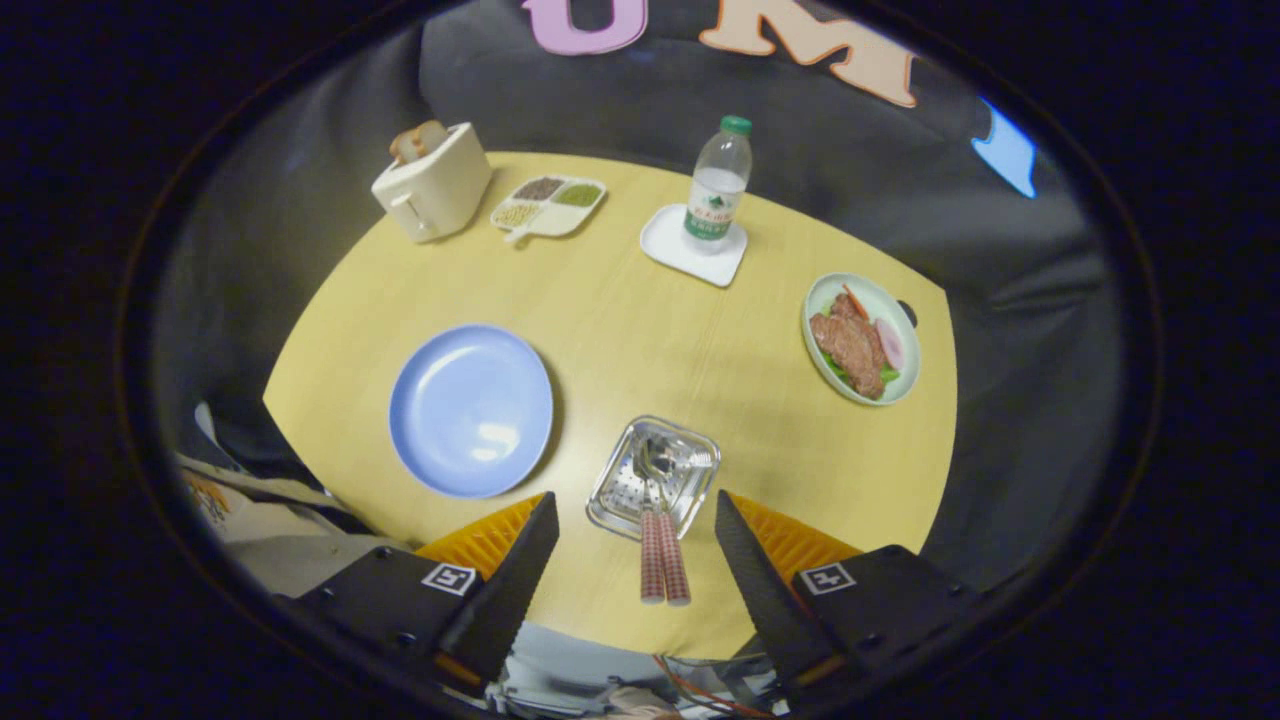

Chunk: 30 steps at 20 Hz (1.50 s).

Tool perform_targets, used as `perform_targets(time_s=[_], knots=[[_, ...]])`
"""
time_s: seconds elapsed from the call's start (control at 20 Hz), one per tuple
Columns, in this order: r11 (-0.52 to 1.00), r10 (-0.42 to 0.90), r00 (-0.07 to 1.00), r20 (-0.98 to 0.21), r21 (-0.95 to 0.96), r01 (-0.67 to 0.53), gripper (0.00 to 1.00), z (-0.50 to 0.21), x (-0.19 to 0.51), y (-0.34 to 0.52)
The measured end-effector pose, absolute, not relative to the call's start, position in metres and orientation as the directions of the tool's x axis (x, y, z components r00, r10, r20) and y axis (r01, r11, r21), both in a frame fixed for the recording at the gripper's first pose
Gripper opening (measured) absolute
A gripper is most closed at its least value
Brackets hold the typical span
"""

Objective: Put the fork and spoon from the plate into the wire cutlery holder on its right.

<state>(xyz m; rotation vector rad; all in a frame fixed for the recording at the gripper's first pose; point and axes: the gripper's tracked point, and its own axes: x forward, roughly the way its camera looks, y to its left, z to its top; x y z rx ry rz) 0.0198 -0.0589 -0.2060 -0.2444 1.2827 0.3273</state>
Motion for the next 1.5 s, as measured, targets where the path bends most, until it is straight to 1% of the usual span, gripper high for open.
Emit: perform_targets(time_s=[0.1,0.25,0.4,0.55,0.6,0.75,0.9,1.05,1.35,1.5], knots=[[0.945,0.143,0.359,-0.922,0.019,-0.327,1.00,-0.195,0.030,-0.046],[0.964,0.144,0.521,-0.841,0.001,-0.265,0.99,-0.177,0.042,-0.039],[0.978,0.135,0.636,-0.760,-0.001,-0.209,0.99,-0.162,0.041,-0.030],[0.987,0.114,0.767,-0.632,-0.014,-0.158,0.99,-0.135,0.047,-0.021],[0.990,0.110,0.795,-0.596,-0.001,-0.138,0.99,-0.127,0.047,-0.016],[0.994,0.103,0.851,-0.515,0.027,-0.105,0.99,-0.113,0.042,-0.004],[0.997,0.074,0.911,-0.406,0.006,-0.079,0.99,-0.090,0.043,-0.003],[0.998,0.067,0.955,-0.289,0.025,-0.063,0.99,-0.076,0.044,0.002],[1.000,0.001,0.977,-0.214,-0.005,-0.002,0.99,-0.072,0.044,-0.006],[1.000,0.000,0.980,-0.199,0.006,0.002,0.99,-0.070,0.046,-0.006]])
